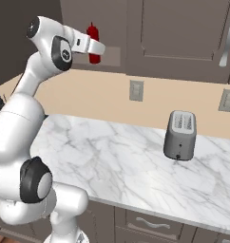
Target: Take 2 condiments from the cabinet and move them on the counter near the stove.Make sure the condiments are lined up with each other, next to each other.
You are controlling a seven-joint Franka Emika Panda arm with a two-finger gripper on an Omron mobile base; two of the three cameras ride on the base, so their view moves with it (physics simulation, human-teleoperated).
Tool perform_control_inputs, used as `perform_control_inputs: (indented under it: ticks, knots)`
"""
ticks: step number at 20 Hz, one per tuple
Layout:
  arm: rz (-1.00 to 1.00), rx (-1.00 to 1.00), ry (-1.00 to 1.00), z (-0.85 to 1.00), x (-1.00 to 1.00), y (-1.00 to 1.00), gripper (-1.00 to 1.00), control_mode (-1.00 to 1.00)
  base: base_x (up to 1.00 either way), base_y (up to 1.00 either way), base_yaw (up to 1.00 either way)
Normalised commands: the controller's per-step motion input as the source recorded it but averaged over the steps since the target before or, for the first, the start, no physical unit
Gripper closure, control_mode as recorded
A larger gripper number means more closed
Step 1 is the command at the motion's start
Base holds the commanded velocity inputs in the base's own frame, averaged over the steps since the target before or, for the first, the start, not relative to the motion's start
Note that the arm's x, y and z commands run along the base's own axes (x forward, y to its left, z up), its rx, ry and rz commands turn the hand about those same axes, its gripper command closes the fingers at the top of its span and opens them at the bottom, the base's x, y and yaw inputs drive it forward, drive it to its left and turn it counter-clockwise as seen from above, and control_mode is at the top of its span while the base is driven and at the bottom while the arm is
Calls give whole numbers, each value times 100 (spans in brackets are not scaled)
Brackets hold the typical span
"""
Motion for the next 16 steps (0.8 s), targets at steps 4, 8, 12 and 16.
perform_control_inputs:
  ticks: [4, 8, 12, 16]
  knots:
    - [22, -1, 2, 18, -100, -15, 100, -100, 0, 0, 0]
    - [37, -4, 4, 2, -100, -8, 100, -100, 0, 0, 0]
    - [42, -6, 1, 0, -100, 0, 100, -100, 0, 0, 0]
    - [35, -1, 0, 0, -100, 0, 100, -100, 0, 0, 0]
